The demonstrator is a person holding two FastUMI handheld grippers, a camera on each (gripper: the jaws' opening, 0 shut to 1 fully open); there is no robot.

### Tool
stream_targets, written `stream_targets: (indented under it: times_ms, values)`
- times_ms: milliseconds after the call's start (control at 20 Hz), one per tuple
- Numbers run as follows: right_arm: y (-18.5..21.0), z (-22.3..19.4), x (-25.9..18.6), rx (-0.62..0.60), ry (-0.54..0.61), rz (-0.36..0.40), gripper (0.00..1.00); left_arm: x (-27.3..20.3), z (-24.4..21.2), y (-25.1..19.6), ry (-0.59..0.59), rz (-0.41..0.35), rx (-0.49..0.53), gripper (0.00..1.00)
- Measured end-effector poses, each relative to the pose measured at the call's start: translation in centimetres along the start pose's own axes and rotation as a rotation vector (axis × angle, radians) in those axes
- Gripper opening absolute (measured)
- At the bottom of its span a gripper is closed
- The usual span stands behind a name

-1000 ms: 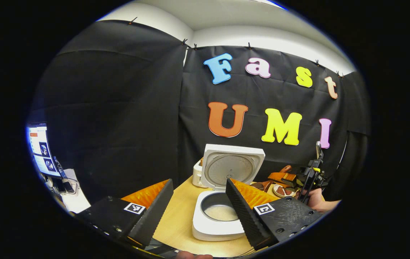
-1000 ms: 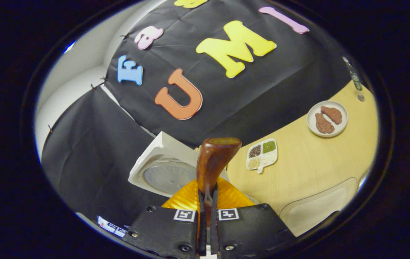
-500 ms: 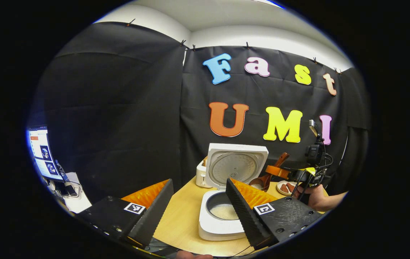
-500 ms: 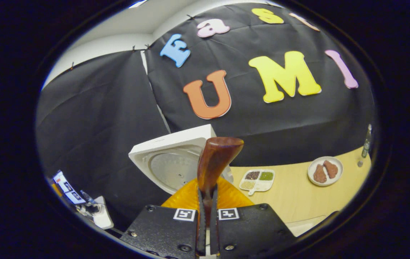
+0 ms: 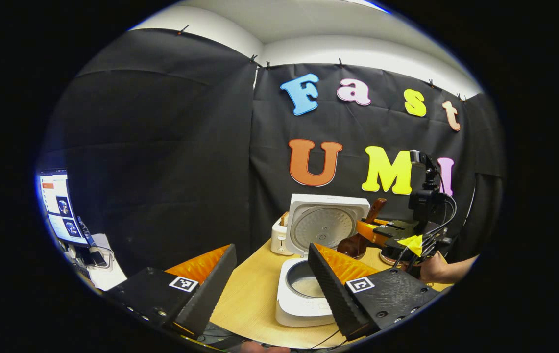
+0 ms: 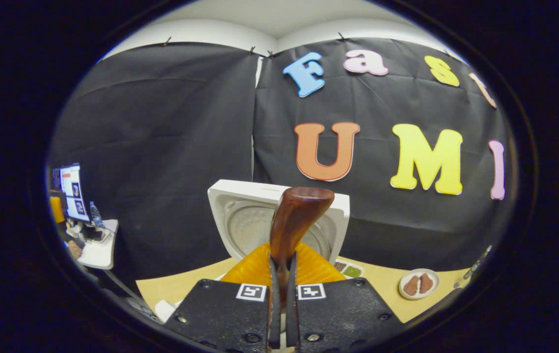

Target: Close the left gripper, press the button to open the rice cooker; take a wooden spoon from the chopstick holder with the right hand, scoop a spoonful of rice and pour it into the rice cooker, then put the wooden spoon back into the chopstick holder.

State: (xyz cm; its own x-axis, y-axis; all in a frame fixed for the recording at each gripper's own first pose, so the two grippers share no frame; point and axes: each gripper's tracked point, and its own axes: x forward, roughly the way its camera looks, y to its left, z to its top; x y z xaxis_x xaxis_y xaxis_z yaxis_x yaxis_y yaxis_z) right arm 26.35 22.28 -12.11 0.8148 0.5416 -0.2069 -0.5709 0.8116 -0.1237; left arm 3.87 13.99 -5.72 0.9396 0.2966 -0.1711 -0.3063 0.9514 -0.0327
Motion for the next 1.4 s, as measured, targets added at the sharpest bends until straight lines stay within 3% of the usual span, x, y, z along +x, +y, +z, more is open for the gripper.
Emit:
stream_targets:
  times_ms: [400,600,900,1100,1400]
  values:
    - [1.4,1.2,-0.2,-0.135,-0.025,0.006,0.10,-0.8,-0.4,0.4,-0.006,0.000,-0.001,0.94]
    - [1.4,1.6,-0.5,-0.114,-0.027,0.011,0.10,-0.8,-0.1,0.2,-0.013,0.003,-0.009,0.94]
    - [0.3,3.2,-2.6,0.069,-0.033,0.001,0.10,-0.7,0.4,-1.1,-0.012,-0.026,-0.010,0.94]
    - [-2.8,4.0,-6.0,0.211,-0.015,-0.041,0.10,-0.2,0.8,-3.3,-0.030,-0.080,-0.009,0.94]
    - [-12.0,2.7,-13.9,0.380,-0.005,-0.229,0.10,0.9,1.3,-7.3,-0.041,-0.166,0.005,0.94]
